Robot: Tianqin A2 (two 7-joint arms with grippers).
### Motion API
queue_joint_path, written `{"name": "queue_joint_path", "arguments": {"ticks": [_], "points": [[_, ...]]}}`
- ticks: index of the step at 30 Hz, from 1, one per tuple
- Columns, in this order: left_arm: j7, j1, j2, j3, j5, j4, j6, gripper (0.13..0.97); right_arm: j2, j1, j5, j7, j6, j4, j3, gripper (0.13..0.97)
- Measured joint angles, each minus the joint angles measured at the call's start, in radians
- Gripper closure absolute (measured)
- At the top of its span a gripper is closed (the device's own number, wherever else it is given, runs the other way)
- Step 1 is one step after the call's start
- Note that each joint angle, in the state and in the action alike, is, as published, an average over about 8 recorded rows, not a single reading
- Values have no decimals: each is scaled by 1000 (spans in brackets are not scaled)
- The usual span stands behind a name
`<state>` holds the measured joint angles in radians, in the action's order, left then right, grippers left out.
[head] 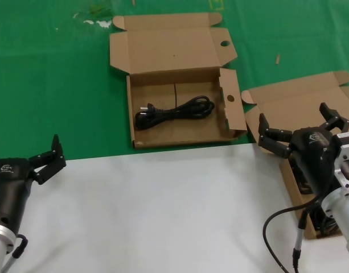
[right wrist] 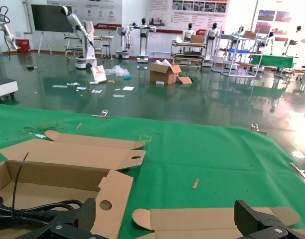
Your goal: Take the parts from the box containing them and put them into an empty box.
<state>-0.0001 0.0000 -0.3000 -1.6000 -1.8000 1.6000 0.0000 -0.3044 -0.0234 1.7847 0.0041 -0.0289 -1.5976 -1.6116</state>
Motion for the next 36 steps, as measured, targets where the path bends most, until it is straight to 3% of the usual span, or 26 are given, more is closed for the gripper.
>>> {"name": "queue_joint_path", "arguments": {"ticks": [36], "points": [[0, 0, 0, 0, 0, 0, 0, 132, 0, 0, 0, 0, 0, 0, 0, 129]]}}
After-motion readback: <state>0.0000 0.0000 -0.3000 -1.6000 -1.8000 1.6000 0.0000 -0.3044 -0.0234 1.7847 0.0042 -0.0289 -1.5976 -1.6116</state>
